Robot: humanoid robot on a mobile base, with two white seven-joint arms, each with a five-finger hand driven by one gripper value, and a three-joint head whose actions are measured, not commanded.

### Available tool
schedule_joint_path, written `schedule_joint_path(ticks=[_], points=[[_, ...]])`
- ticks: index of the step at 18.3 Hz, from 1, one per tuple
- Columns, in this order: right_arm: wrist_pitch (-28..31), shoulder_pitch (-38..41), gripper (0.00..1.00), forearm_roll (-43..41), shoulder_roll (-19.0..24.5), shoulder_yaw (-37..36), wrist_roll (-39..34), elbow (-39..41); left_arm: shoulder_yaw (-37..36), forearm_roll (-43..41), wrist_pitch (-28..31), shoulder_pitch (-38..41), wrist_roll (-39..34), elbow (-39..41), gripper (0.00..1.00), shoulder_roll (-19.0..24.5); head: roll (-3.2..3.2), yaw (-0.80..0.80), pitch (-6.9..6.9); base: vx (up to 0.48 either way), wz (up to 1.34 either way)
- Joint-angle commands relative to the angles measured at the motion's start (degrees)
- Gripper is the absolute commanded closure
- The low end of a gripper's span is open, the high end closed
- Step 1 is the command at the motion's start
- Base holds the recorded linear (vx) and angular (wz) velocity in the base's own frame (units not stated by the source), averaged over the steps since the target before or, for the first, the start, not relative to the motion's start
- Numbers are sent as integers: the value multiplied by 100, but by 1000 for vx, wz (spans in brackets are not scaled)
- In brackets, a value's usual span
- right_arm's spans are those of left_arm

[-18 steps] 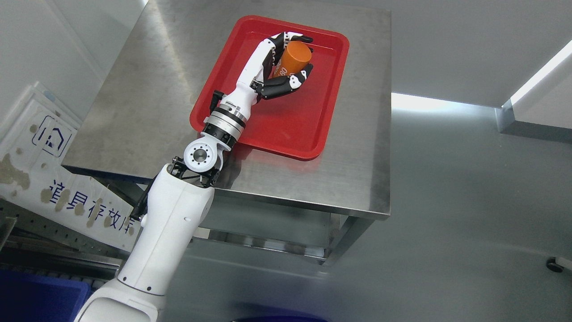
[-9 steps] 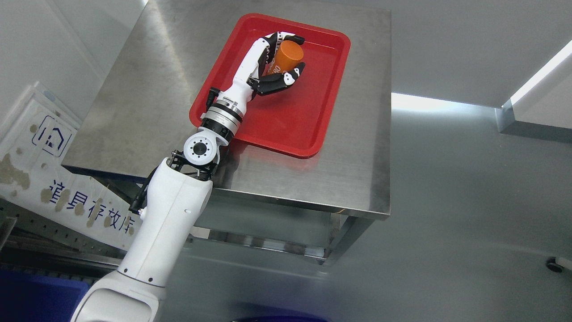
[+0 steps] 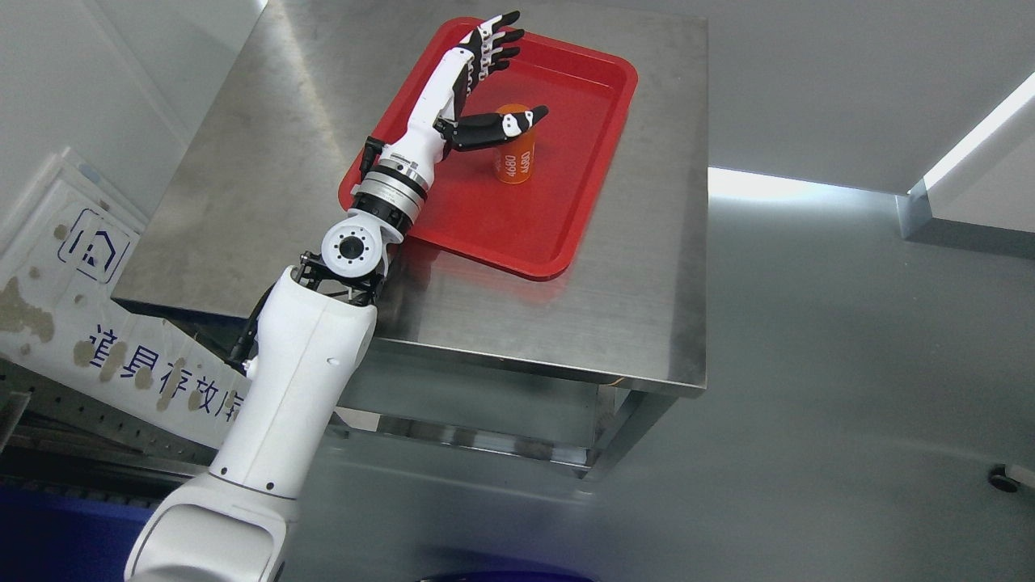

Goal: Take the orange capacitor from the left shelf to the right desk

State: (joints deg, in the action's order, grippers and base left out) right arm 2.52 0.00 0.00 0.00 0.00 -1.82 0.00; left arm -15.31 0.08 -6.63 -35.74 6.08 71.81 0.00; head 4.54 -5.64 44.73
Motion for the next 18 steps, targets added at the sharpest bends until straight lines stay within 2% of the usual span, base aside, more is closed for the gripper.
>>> schedule_joint_path(ticks=[1, 6, 9, 11, 14, 18], points=[[3, 9, 0, 0, -100, -62, -2, 193, 1168, 107, -23, -590, 34, 140, 17, 100, 0, 0, 0, 0, 0], [3, 9, 0, 0, -100, -62, -2, 193, 2171, 133, -40, -672, 122, 263, 17, 100, 0, 0, 0, 0, 0], [-6, 9, 0, 0, -100, -62, -2, 193, 2269, 133, -6, -155, 104, 771, 17, 100, 0, 0, 0, 0, 0], [3, 9, 0, 0, -100, -62, -2, 193, 2234, 133, 39, 468, 113, 1368, 14, 100, 0, 0, 0, 0, 0], [3, 9, 0, 0, -100, -62, -2, 193, 2199, 124, 39, 1181, 113, 1555, 1, 192, 0, 0, 0, 0, 0], [-6, 9, 0, 0, -100, -62, -2, 193, 2260, 124, 39, 1780, 60, 1941, 0, 299, 0, 0, 0, 0, 0]])
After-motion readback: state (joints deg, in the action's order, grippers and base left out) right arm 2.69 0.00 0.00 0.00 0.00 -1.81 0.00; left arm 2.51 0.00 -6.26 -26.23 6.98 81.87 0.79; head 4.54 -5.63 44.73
